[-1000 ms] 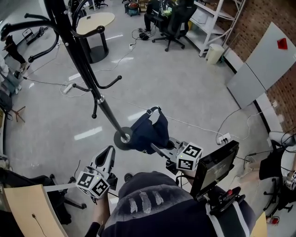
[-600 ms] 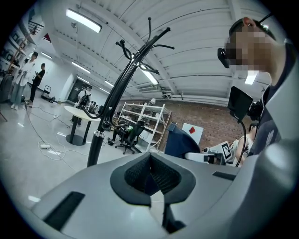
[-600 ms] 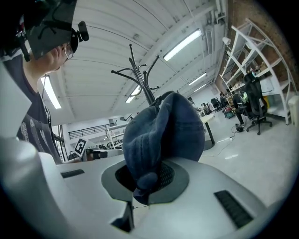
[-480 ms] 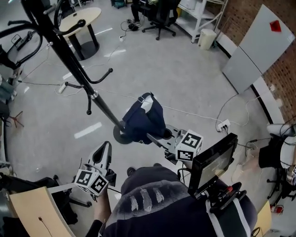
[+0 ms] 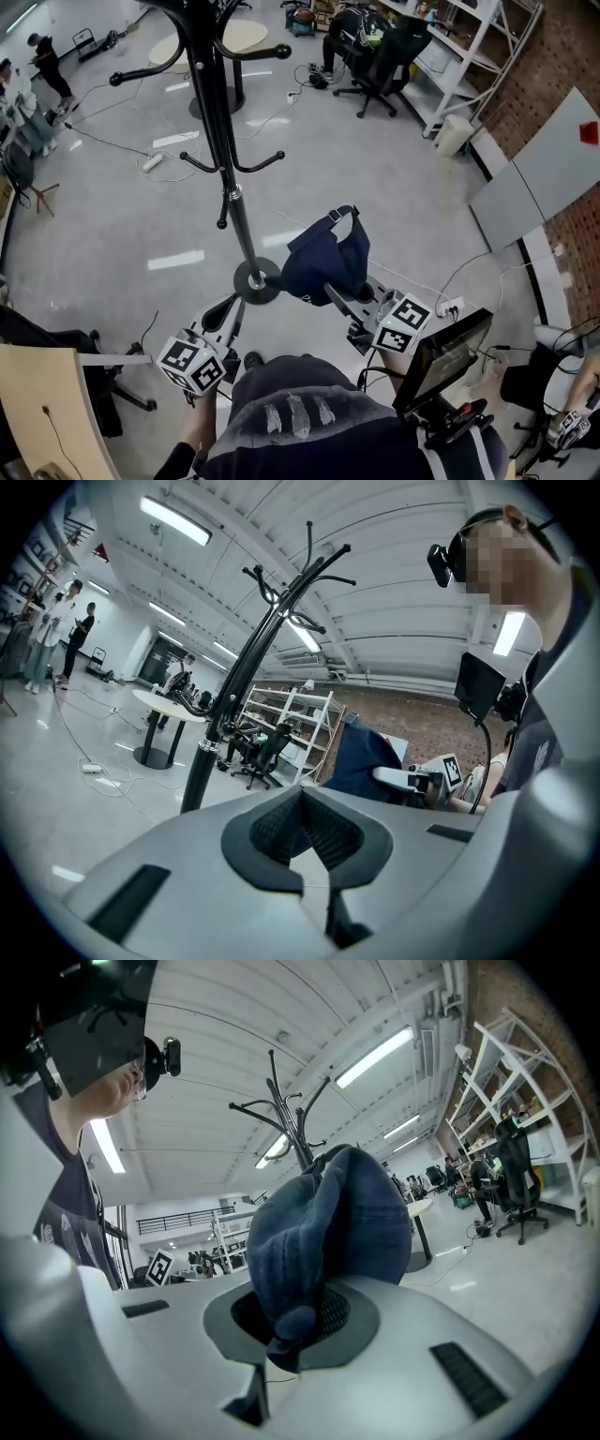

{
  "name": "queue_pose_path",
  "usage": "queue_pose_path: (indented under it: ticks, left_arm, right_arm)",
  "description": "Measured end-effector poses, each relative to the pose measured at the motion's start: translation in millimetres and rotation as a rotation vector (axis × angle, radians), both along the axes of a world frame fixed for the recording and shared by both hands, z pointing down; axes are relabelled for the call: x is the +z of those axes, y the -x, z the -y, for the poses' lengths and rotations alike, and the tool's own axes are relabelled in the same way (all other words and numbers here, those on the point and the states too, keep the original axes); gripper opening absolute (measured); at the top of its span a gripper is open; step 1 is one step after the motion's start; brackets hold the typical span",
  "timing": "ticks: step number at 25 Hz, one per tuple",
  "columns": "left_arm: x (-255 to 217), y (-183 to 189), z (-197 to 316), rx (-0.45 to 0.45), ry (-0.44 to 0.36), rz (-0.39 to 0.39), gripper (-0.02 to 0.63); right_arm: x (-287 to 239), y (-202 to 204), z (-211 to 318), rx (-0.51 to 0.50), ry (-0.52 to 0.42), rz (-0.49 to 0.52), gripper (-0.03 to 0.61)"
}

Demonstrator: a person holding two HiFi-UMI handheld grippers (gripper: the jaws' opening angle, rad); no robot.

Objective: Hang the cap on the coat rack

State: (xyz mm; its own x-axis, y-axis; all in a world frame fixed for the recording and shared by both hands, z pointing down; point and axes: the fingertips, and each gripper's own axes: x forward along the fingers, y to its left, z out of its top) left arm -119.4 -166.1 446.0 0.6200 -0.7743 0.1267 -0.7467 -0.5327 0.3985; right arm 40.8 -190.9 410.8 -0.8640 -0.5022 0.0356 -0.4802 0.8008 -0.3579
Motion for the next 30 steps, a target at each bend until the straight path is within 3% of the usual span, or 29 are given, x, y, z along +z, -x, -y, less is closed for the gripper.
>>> queue_pose_path:
  ticks: [10, 23, 30]
  left_arm:
    - [16.1, 11.0, -15.5, -0.031, -0.019, -0.01, 0.006]
    - [29.1, 24.8, -31.9, -0.026, -0.06, -0.006, 0.006]
    - [49.3, 21.0, -43.0, -0.023, -0.056, -0.017, 0.006]
  right_arm:
    - [-5.6, 2.7, -1.6, 0.009, -0.054, -0.024, 0.015]
    - [-38.3, 7.3, -3.9, 0.01, -0.217, -0.057, 0.015]
    - [-37.1, 10.7, -12.5, 0.0, -0.248, -0.046, 0.015]
